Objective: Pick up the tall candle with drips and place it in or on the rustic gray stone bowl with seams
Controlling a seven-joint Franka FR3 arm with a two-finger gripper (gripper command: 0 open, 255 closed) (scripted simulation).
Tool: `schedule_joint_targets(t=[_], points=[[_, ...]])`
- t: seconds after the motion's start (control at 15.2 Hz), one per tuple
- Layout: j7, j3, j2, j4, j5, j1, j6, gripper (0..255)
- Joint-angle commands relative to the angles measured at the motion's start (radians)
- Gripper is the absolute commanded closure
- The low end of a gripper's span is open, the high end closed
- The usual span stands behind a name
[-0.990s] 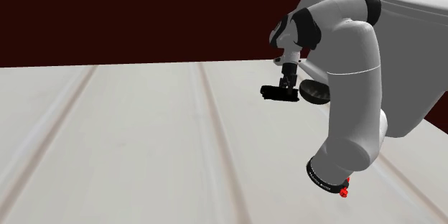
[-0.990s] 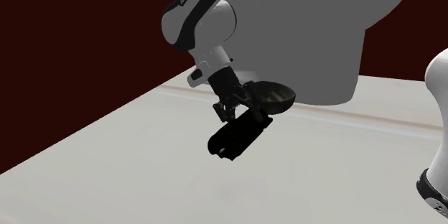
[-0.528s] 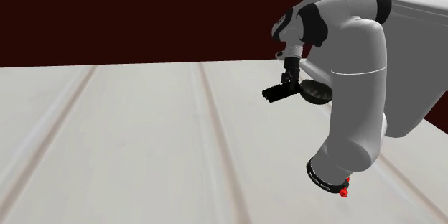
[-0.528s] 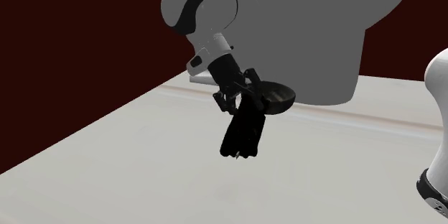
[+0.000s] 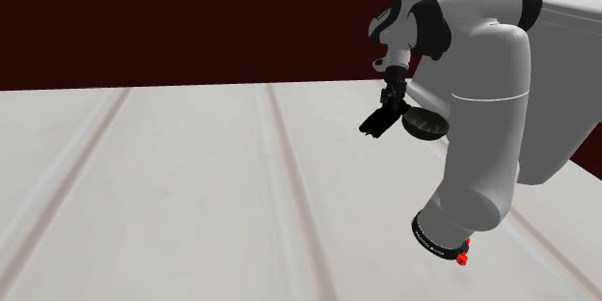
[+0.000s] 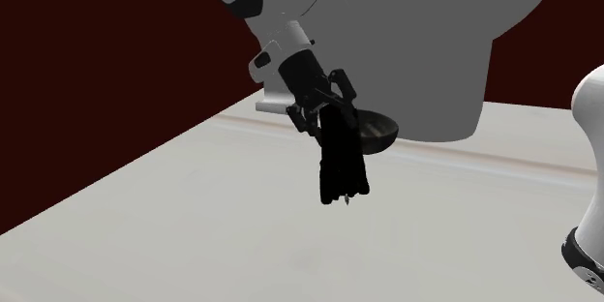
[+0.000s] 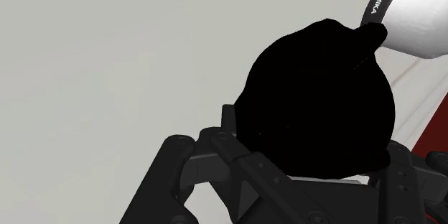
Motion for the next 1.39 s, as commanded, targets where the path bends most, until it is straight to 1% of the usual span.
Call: schedule_joint_targets(t=[0.0, 0.79, 1.06, 1.32], points=[[0.009, -0.006, -0.016, 0.01, -0.009, 0.005, -0.02, 255], [0.051, -0.03, -0.085, 0.103, -0.05, 0.019, -0.153, 255], [-0.053, -0.053, -0.052, 0.129, -0.093, -0.058, -0.162, 255], [-0.161, -0.066, -0.002, 0.174, -0.126, -0.149, -0.172, 255]])
